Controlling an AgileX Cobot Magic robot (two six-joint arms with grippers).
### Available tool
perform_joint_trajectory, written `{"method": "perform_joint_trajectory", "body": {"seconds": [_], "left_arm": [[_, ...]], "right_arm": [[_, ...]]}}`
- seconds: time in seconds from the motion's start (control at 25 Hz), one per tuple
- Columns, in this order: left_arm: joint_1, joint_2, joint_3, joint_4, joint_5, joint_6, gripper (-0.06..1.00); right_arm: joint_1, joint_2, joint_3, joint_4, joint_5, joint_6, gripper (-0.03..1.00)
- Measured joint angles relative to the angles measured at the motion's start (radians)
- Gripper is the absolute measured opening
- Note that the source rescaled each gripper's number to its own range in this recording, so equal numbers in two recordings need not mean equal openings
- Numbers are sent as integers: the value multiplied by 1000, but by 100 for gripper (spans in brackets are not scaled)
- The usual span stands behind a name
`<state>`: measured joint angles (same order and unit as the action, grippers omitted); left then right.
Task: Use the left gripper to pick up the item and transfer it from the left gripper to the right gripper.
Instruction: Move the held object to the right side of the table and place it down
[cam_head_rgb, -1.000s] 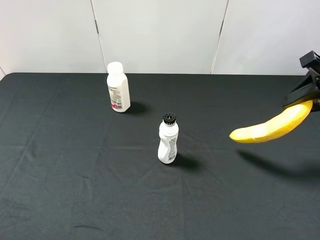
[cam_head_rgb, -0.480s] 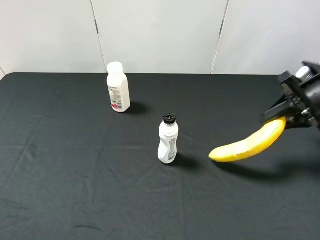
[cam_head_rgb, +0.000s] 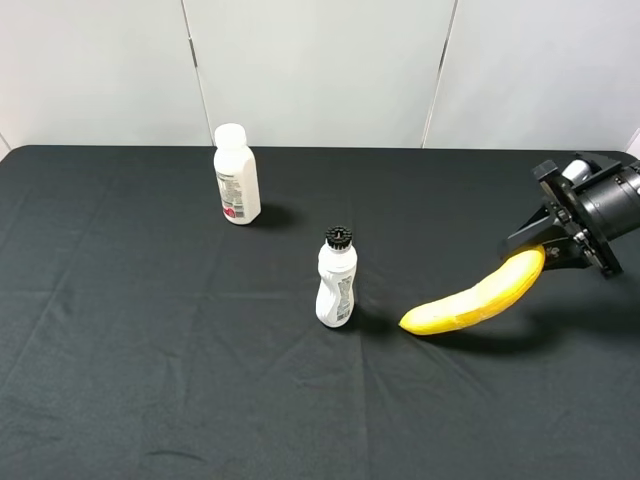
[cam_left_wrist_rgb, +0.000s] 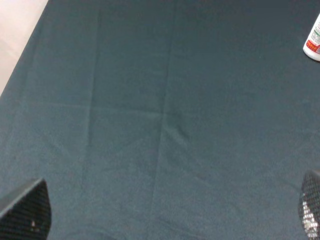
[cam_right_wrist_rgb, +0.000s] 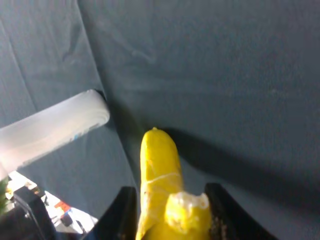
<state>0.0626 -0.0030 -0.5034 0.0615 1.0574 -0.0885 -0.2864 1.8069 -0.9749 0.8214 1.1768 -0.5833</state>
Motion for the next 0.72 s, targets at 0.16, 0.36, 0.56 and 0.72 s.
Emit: {"method": "perform_joint_trajectory", "body": {"seconds": [0.16, 0.36, 0.56, 0.72], "left_arm": [[0, 0, 0, 0, 0, 0, 100], [0, 0, 0, 2, 0, 0, 100], [0, 0, 0, 2, 0, 0, 100], [0, 0, 0, 2, 0, 0, 100]], "right_arm": [[0, 2, -19, -6, -39, 0, 11], [0, 2, -22, -29, -73, 14, 90], [0, 2, -22, -40, -83, 19, 99], [0, 2, -22, -40, -90, 19, 100]]}}
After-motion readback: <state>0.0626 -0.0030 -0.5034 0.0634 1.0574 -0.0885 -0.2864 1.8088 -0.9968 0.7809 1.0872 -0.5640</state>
